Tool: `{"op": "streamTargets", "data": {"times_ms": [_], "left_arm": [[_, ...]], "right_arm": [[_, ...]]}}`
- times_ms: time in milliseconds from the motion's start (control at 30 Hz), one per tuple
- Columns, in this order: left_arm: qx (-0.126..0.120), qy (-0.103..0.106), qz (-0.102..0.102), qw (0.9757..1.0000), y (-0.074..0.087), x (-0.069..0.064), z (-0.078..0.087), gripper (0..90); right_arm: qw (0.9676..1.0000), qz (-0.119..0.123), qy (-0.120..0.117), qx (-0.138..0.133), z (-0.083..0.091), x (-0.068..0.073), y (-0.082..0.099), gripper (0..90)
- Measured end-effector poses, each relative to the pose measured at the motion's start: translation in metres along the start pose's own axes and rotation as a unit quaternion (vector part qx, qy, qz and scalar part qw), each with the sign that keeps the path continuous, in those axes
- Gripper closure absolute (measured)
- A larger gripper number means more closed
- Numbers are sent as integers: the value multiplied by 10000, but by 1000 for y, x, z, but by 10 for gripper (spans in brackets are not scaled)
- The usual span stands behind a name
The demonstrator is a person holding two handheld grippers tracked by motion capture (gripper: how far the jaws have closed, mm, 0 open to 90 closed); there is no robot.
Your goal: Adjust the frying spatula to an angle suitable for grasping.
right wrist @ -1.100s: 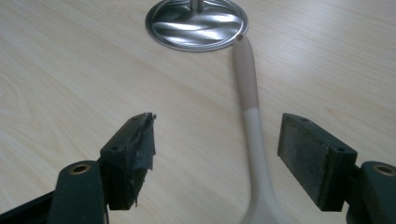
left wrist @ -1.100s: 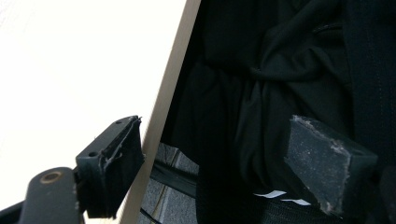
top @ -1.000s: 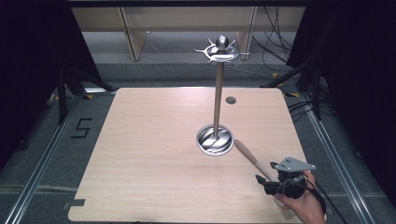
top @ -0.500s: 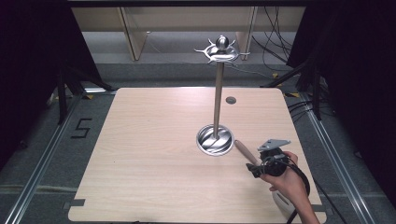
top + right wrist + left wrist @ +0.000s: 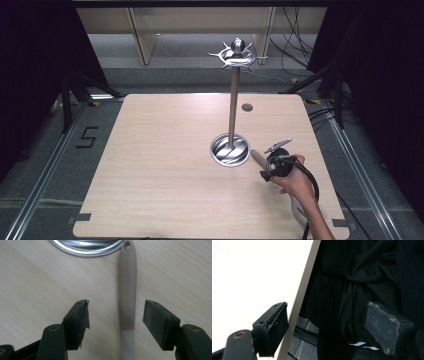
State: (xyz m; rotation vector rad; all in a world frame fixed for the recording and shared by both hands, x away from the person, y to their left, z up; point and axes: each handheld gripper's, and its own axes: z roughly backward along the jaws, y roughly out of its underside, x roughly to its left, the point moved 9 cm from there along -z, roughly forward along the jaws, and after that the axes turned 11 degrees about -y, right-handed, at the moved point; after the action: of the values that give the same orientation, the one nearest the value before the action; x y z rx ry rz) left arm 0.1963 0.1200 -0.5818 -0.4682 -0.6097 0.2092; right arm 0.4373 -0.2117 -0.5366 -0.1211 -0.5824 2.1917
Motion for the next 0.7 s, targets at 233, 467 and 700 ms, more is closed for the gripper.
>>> {"op": "streamTargets", "data": {"times_ms": [233,467,700], "left_arm": [[14,78,-65,9999,0,-1,0,178],[52,48,-90,9999,1,0,0,178],[-6,43,-1,10000,-1,-2,0,178]], "right_arm": [[9997,-230,18,61,-8,-14,2,403],[9992,-343,-111,198,-16,-20,2,446],[9978,-201,-349,528,-17,-19,3,543]]}}
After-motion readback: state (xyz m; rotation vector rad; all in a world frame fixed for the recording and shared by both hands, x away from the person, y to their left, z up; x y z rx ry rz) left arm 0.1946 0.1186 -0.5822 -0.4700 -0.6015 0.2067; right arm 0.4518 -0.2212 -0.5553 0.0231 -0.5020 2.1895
